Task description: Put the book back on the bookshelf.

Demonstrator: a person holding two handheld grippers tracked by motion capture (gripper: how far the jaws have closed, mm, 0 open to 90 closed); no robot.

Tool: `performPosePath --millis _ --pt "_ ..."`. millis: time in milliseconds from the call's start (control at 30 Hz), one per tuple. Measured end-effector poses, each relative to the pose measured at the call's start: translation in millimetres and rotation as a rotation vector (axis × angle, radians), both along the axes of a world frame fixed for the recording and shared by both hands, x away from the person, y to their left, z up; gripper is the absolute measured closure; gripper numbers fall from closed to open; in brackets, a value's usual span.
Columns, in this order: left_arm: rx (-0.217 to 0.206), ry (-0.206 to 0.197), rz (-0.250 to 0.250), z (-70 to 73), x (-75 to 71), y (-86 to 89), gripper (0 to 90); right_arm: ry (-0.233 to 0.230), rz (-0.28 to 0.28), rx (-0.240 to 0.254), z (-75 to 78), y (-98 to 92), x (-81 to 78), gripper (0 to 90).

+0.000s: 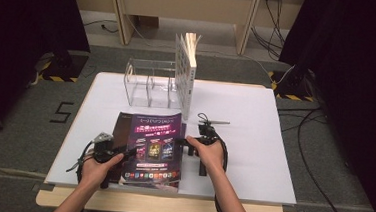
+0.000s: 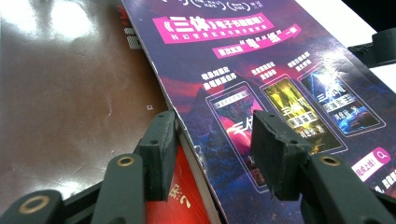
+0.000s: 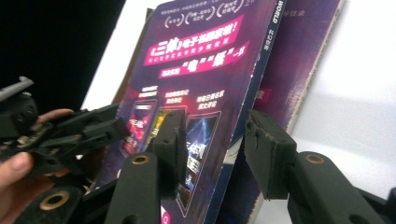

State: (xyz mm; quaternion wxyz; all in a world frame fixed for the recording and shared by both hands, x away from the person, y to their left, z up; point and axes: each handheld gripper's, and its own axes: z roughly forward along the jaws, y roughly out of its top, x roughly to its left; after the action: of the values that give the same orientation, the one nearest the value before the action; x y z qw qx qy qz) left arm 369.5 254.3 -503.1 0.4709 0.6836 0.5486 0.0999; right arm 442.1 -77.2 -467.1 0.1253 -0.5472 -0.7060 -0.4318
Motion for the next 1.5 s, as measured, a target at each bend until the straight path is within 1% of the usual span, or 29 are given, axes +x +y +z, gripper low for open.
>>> performPosePath --millis 33,167,267,333,367,400,433,467,567,667,700,800,833,867,933,1000,1100,1267,1367,1433,1500 --pt "0.0 0.0 0.0 0.0 0.0 -0.1 50.1 0.007 -0.007 -0.008 0.1 0.8 -0.8 59.0" --pt "0.003 0.002 0.0 0.3 0.0 -0.3 50.1 -0.001 -0.006 -0.037 -1.0 2.2 -1.0 58.9" --pt "0.003 0.005 -0.002 0.5 0.3 -0.4 50.2 0.01 0.001 -0.056 -3.0 2.6 -0.8 58.4" --pt "0.001 0.006 -0.002 0.6 0.4 -0.4 50.2 0.026 -0.001 -0.07 -4.7 3.3 -0.9 57.8" --pt "0.001 0.008 -0.002 0.7 0.6 -0.5 50.3 0.022 0.001 -0.077 -6.0 3.4 -0.7 57.6" --pt "0.0 0.01 -0.003 0.8 0.8 -0.4 50.3 0.032 -0.001 -0.085 -6.4 4.1 -0.8 56.9" --pt "-0.005 0.013 -0.002 1.0 1.4 -0.4 50.3 0.022 0.005 -0.091 -7.4 4.2 -0.2 56.1" --pt "-0.007 0.016 0.0 1.2 1.9 -0.5 50.2 0.029 0.007 -0.096 -8.0 5.3 -0.1 55.3" --pt "-0.009 0.022 0.006 1.7 4.2 -1.5 49.3 0.019 0.007 -0.118 -9.3 7.1 0.2 54.6" --pt "-0.01 0.026 0.012 2.1 6.4 -1.8 48.5 0.013 0.005 -0.121 -10.3 7.7 1.0 54.0" --pt "-0.011 0.028 0.018 2.3 7.3 -2.2 48.2 0.024 -0.003 -0.12 -9.9 8.2 0.9 53.8" --pt "-0.012 0.031 0.027 2.7 9.0 -2.3 47.3 0.009 0.0 -0.129 -9.7 9.5 2.7 52.6" --pt "-0.014 0.032 0.029 2.8 9.5 -2.4 46.9 0.011 -0.004 -0.138 -8.9 10.7 2.6 52.1" --pt "-0.016 0.033 0.033 2.9 10.3 -2.6 46.6 -0.004 0.003 -0.149 -8.8 12.1 3.1 51.6" --pt "-0.014 0.036 0.036 3.2 11.7 -2.4 46.0 -0.012 -0.003 -0.167 -7.4 15.2 3.6 50.6" --pt "-0.012 0.038 0.041 3.5 12.7 -2.5 45.8 -0.009 -0.01 -0.169 -7.0 16.1 5.1 50.3" --pt "-0.011 0.039 0.042 3.8 14.2 -3.0 45.1 -0.018 -0.013 -0.174 -7.1 17.1 7.5 50.0" --pt "-0.016 0.042 0.038 3.8 16.4 -4.9 44.8 -0.007 -0.018 -0.165 -7.2 16.9 10.0 49.3" --pt "-0.009 0.044 0.038 4.5 17.1 -5.8 44.8 0.0 -0.02 -0.164 -6.9 17.1 10.8 48.9" --pt "-0.006 0.046 0.038 4.7 17.3 -5.3 46.0 -0.007 -0.012 -0.163 -7.5 16.5 12.1 49.0" --pt "-0.005 0.046 0.038 4.5 17.6 -4.8 47.4 0.004 -0.021 -0.162 -7.0 16.8 12.5 49.2"
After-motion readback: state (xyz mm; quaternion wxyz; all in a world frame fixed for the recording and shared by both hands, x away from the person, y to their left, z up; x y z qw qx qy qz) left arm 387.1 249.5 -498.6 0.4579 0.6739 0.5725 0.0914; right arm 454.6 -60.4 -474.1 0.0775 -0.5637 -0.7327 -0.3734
